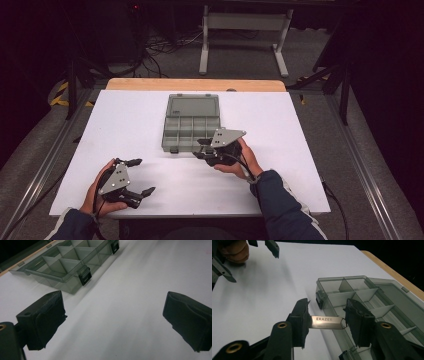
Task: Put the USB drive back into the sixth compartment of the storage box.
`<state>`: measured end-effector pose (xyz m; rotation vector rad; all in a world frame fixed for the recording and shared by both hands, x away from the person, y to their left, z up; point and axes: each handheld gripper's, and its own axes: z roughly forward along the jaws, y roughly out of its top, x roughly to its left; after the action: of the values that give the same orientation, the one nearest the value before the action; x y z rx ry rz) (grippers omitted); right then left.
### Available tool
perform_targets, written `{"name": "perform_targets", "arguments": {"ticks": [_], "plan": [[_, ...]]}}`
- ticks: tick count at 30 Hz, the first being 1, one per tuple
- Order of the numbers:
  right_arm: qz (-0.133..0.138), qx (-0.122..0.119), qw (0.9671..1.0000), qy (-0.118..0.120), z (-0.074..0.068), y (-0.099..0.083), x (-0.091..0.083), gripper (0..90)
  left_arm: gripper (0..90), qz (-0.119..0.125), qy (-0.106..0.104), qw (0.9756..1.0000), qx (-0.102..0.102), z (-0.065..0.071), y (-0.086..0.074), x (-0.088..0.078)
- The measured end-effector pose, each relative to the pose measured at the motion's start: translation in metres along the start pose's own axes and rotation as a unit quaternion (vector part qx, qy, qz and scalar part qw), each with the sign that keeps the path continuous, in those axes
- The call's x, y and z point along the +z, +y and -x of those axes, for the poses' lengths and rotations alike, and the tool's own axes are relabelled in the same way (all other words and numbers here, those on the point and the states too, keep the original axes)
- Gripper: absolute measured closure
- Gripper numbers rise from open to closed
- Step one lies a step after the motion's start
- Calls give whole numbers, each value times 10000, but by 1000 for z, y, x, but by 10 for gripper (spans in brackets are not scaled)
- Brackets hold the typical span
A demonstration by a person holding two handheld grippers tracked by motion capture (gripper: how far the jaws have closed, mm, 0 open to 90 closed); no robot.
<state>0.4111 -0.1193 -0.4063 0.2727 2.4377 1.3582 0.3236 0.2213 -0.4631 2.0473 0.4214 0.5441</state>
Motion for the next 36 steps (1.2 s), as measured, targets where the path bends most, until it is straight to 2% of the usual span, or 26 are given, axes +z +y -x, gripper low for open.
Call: {"name": "perform_targets", "arguments": {"ticks": [24,36], "plan": [[-108,34,9999,-102,18,11,23,546,49,-12,-62,10000,-23,1,-1,2],[-242,-91,9996,-93,21,21,42,546,49,-23,-93,10000,-18,1,0,3]]}}
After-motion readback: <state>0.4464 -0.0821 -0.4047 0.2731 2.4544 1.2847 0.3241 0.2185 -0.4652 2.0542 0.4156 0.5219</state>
